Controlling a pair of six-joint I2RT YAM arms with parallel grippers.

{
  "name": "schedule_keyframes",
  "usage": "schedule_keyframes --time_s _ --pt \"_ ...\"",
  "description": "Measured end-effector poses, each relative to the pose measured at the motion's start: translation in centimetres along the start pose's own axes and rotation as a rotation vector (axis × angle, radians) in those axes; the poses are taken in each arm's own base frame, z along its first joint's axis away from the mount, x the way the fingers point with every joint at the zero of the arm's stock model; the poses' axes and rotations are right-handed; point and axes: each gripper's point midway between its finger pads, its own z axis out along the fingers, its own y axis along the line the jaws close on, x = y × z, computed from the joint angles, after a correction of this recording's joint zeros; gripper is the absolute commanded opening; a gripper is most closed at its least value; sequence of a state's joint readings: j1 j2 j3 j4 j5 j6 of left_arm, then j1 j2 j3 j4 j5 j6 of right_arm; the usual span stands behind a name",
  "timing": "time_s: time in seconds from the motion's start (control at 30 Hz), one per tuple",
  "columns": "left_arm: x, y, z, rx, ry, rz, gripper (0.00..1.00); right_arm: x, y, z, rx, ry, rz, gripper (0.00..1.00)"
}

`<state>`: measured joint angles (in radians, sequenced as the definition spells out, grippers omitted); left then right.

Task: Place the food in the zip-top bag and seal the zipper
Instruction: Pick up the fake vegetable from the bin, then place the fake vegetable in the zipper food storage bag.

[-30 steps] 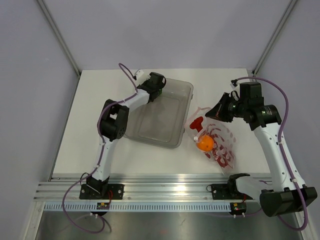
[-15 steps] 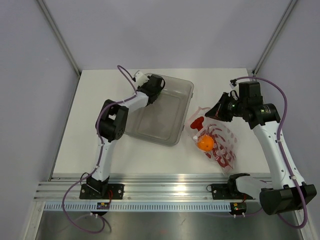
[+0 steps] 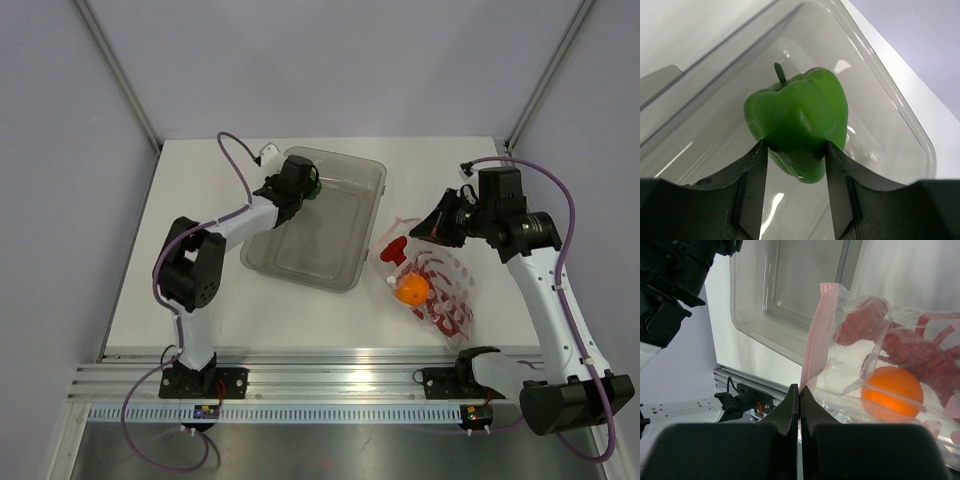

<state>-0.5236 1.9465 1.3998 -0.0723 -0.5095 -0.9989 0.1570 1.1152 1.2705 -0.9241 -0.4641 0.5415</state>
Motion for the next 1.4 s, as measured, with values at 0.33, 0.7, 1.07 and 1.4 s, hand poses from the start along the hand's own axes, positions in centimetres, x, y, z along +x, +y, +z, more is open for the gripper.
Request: schedule_keyframes --time_s 0.33,0.7,1.07,1.4 --pt "1.3 -4.7 -9.4 0.321 0.228 0.178 0.11 0.4 -0.1 0.0 -0.012 -0.005 -0.005 0.01" --pt "1.0 -6.4 -16.5 0.545 0.39 0.389 0.06 0.4 0.0 0.6 -0.034 0.008 -0.007 0.0" --pt "1.8 -7.8 -20.6 0.698 0.526 0.456 0.0 0.1 0.0 1.1 -0.037 0.01 -0.007 0.0" --pt "2.1 -12.4 -27.9 0.973 0.646 0.529 0.0 0.0 0.1 1.5 -0.047 0.027 -0.002 0.01"
